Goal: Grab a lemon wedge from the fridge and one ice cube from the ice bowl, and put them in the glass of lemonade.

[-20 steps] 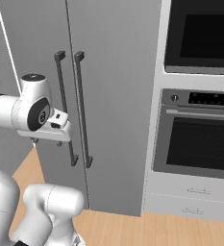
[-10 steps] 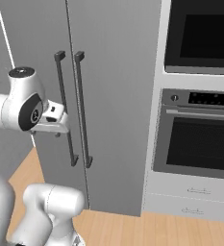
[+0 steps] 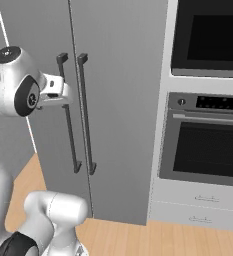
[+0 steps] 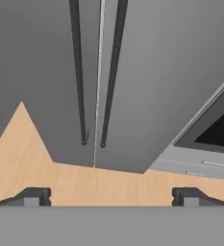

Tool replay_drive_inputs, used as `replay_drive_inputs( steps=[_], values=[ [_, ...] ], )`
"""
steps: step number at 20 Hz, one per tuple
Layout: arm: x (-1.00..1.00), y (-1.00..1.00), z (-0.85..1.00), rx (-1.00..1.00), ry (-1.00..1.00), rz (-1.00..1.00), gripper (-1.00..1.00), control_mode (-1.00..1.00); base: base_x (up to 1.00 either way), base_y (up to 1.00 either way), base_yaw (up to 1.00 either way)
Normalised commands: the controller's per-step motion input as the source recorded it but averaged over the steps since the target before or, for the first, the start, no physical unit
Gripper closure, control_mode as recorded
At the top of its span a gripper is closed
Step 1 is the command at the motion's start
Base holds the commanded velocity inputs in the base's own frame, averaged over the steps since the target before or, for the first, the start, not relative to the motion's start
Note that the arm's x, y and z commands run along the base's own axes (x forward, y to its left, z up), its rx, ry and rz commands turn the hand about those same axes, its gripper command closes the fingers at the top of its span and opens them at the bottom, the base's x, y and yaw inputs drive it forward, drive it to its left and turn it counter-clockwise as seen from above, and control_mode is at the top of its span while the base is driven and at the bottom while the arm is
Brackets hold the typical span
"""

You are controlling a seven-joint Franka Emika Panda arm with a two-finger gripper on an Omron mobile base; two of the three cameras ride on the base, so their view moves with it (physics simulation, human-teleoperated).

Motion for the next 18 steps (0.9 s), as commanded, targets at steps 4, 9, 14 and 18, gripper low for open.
replay_drive_inputs(
  steps=[4,9,14,18],
  values=[
    [0.42,-0.15,-0.01,0.03,-0.02,0.02,-1.00,-1.00,0.00,0.00,0.00],
    [0.76,0.16,-0.50,0.00,-0.04,0.00,-1.00,-1.00,0.00,0.00,0.00],
    [0.99,0.24,-0.75,0.01,0.00,0.00,-1.00,-1.00,0.00,0.00,0.00],
    [1.00,0.23,-0.53,0.04,0.01,-0.01,-1.00,-1.00,0.00,0.00,0.00]
  ],
)
